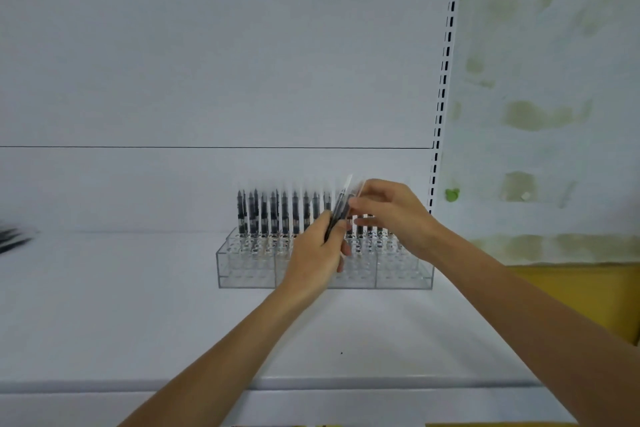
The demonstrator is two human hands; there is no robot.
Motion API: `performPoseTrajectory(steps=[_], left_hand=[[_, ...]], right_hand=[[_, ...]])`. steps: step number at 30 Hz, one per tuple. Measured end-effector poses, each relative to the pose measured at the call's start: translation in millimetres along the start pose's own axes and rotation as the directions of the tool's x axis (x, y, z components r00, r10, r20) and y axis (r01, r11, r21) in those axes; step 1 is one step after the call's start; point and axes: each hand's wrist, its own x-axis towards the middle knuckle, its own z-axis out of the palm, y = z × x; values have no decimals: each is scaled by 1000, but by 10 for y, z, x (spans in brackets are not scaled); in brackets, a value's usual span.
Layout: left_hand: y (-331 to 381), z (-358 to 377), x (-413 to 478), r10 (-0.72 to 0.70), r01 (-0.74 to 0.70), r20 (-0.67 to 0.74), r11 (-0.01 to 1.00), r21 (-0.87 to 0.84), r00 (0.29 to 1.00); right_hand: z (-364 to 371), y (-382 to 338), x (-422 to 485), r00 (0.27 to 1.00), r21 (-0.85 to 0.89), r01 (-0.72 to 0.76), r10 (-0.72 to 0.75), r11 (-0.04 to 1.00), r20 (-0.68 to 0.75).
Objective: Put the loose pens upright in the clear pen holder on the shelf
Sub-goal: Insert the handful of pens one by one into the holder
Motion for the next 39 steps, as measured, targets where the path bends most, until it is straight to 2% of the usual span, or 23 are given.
performPoseTrajectory(steps=[2, 4, 5, 7, 9, 10, 11, 13, 16, 18, 22, 27, 33, 37, 38, 39], left_hand=[[7, -7, -28, 90, -91, 16, 995, 39, 996], [-32, -61, -31, 206, -206, 14, 966, 159, 978], [-67, -102, -29, 251, -245, 0, 944, 222, 968], [-158, -191, -23, 303, -278, -27, 903, 327, 953], [-260, -253, -29, 322, -254, -46, 818, 516, 946], [-293, -271, -29, 322, -219, -63, 762, 609, 945], [-312, -280, -22, 319, -180, -97, 732, 657, 943], [-316, -277, -15, 333, -159, -152, 741, 652, 931], [-329, -246, -21, 371, -208, -140, 752, 626, 918], [-354, -239, -31, 353, -202, -125, 752, 627, 927], [-374, -227, -16, 339, -205, -101, 753, 625, 936], [-399, -193, 13, 348, -244, -76, 781, 575, 934], [-377, -210, -58, 331, -253, -44, 794, 552, 943], [-311, -216, -107, 317, -258, -46, 840, 478, 947], [-298, -215, -116, 306, -251, -55, 858, 448, 950], [-280, -210, -126, 293, -241, -62, 875, 419, 954]], right_hand=[[-61, -48, -7, 997, 167, 9, 4, 986, -77], [-179, -116, 38, 979, 438, 14, 76, 899, -187], [-241, -146, 72, 958, 492, 52, 96, 869, -269], [-328, -150, 145, 896, 372, 127, 55, 919, -441], [-333, -82, 195, 829, 77, 132, -67, 988, -555], [-319, -31, 209, 810, -81, 129, -152, 988, -567], [-298, 21, 220, 804, -225, 136, -240, 965, -544], [-249, 108, 248, 806, -433, 181, -385, 883, -450], [-206, 206, 317, 804, -616, 234, -505, 753, -313], [-178, 251, 334, 809, -694, 235, -533, 681, -249], [-132, 385, 287, 862, -716, 183, -460, 674, -212], [-99, 435, 281, 887, -740, 129, -410, 660, -211], [-167, 415, 243, 965, -744, 1, -195, 668, -174], [-132, 285, 154, 948, -848, -39, -248, 528, -198], [-119, 247, 110, 937, -845, -16, -286, 535, -199], [-109, 205, 58, 932, -808, 15, -300, 590, -202]])
